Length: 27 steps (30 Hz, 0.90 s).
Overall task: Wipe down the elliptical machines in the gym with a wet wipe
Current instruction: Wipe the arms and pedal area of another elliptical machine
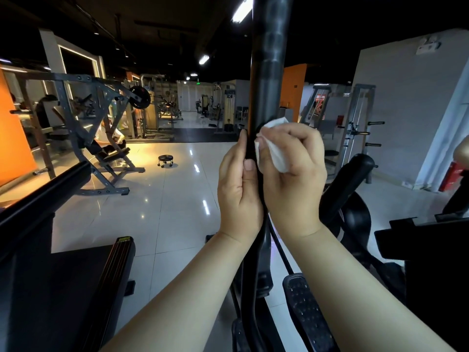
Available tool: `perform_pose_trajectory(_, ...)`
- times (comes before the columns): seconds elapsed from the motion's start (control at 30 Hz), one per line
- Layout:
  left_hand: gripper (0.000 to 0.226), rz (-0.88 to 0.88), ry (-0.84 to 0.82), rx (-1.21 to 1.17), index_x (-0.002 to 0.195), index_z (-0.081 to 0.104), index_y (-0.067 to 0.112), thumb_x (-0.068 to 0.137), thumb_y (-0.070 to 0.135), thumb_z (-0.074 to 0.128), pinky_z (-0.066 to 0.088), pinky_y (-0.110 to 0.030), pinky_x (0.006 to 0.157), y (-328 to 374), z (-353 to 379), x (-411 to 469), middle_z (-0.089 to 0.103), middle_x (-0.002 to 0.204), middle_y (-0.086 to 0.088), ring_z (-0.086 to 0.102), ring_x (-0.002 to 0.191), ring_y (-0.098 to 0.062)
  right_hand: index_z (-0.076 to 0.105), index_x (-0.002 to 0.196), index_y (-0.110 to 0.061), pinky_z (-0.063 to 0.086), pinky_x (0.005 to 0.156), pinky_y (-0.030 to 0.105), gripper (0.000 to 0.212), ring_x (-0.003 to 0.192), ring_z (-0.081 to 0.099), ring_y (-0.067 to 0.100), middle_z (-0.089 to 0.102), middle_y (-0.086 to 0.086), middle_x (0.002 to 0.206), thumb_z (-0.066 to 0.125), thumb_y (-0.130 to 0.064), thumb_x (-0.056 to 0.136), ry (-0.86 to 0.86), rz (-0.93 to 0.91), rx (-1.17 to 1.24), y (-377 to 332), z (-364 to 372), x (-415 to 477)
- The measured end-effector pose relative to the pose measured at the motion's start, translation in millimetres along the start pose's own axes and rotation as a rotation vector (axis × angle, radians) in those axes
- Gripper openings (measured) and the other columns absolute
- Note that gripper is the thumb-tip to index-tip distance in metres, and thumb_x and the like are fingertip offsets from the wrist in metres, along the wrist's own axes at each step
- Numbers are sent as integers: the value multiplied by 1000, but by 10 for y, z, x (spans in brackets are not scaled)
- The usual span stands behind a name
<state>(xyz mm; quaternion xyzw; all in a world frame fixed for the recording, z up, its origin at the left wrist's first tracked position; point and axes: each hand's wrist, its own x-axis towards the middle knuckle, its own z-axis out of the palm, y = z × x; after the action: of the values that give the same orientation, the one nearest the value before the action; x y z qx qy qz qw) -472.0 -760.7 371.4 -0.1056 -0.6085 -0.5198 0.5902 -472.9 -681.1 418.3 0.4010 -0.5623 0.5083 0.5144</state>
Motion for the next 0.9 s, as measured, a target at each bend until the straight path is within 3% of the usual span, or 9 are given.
perform_pose_trajectory(0.1,45,46,-38,95,143,46,13,102,-3,54,35,-16,111,-47,-55,2,54,141,7,46,136,4,75,109,1,47,93,48,18,110,57,24,63,14,112,67,-6,94,-42,-87,-71,-46,13,-71)
perform_pose_trajectory(0.2,39,-6,-69,-36,146,47,3,107,5,44,37,-21,112,-53,-33,-22,54,142,3,48,138,-4,73,112,4,48,93,47,19,110,57,27,61,17,114,65,-3,96,-90,-124,-79,31,-57,-42)
perform_pose_trajectory(0.33,44,-8,-18,-67,148,44,-2,108,14,37,37,-20,110,-31,-21,-74,52,139,10,50,133,-1,69,113,7,47,98,28,19,109,57,21,58,17,113,63,4,95,-18,-16,-59,-2,-58,-7)
perform_pose_trajectory(0.4,39,-20,-38,-99,140,54,4,107,16,37,42,-22,106,-43,-50,-59,58,130,8,55,126,-4,70,110,6,49,95,35,20,108,58,21,60,13,113,62,7,92,-120,-68,-59,14,-35,-94)
perform_pose_trajectory(0.5,28,-20,-18,-63,112,62,13,107,13,35,48,-23,92,103,-24,9,63,105,6,61,103,-8,71,109,2,51,91,46,27,105,63,30,66,14,110,63,11,85,-268,-123,-67,89,-69,-168)
perform_pose_trajectory(0.57,33,-122,-59,-185,127,61,13,108,10,35,45,-24,101,100,-29,-32,63,120,12,60,117,-7,72,109,1,51,93,38,22,105,62,28,65,14,111,63,7,90,-196,-93,-86,83,-93,-136)
perform_pose_trajectory(0.7,51,-92,-38,-74,146,48,-1,107,28,36,40,-31,114,-11,-41,-91,55,142,-1,51,136,-12,70,109,0,48,96,25,14,106,60,20,59,12,111,65,-2,96,-9,81,-60,-84,-45,-127)
perform_pose_trajectory(0.83,47,-81,-78,-197,135,53,-7,107,26,36,46,-37,105,37,-37,-79,63,125,-4,61,120,-17,72,107,-1,46,95,26,17,106,59,22,61,5,109,64,4,93,-186,9,-48,-9,-75,-209)
perform_pose_trajectory(0.9,43,-83,-59,-165,135,55,-5,108,22,35,45,-35,107,28,-35,-92,62,127,-3,59,123,-15,72,107,1,46,97,28,23,106,61,25,64,11,110,61,8,89,-238,-83,-76,52,-130,-191)
